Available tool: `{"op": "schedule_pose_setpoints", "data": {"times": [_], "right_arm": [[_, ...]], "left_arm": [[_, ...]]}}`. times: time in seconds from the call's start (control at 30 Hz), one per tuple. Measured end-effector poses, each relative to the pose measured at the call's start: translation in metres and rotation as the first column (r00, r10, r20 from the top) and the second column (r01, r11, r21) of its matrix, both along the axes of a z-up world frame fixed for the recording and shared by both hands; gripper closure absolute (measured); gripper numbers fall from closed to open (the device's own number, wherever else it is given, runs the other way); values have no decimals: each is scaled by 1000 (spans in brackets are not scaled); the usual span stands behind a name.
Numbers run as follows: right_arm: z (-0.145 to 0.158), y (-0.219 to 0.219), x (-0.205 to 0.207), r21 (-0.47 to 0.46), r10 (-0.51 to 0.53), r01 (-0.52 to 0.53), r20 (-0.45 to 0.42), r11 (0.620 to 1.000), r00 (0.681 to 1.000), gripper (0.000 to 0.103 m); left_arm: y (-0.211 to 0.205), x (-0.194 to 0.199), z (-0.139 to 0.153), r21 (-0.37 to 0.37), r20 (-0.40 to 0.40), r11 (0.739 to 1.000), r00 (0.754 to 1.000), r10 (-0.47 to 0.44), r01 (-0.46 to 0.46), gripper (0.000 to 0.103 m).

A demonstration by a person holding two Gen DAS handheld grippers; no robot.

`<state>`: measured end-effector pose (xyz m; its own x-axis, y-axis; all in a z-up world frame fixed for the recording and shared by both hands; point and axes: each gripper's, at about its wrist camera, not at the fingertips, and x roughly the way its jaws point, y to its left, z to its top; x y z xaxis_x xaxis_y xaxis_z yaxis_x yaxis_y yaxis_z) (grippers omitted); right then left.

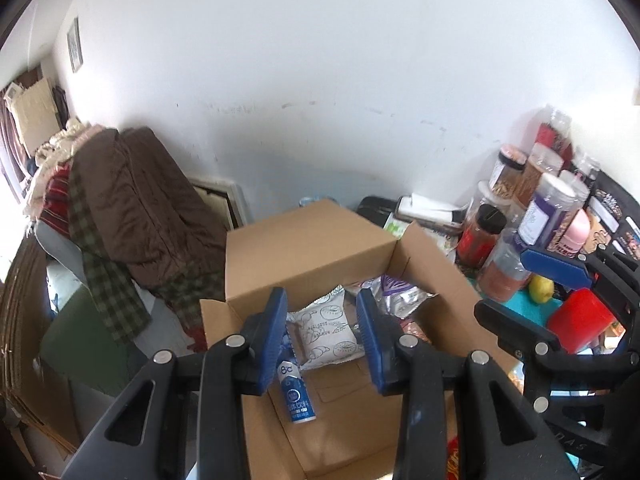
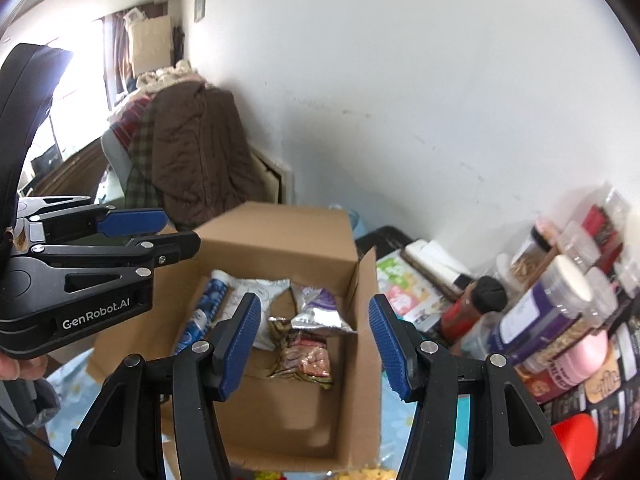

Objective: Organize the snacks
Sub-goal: 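Withdraw both grippers from the box back over the table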

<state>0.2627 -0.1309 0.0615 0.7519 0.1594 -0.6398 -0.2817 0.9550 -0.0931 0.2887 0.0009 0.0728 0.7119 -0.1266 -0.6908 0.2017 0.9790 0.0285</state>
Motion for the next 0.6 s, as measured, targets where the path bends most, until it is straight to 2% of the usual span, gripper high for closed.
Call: {"op": "schedule_pose_setpoints", "data": {"times": [0.27,0.33,0.43,0.53,0.6], "right_arm": [[31,2,-43,26,16,-18,72,1000,997,46],[37,2,-53,30,17,-20,86,999,996,46],[43,0,-69,41,11,-16,107,999,994,36],[48,-4,-87,51,2,-9,123,999,992,36],[51,-7,-100,53,-8,1,135,999,991,32]], "left_arm": [[-2,-44,33,-15,77,1000,997,-10,11,66],[-2,-55,39,-19,95,1000,995,-12,14,55],[0,-74,47,-36,131,999,991,-18,23,38],[0,-94,52,-42,157,999,987,-25,32,37],[0,-108,54,-53,168,998,985,-31,40,36]]}}
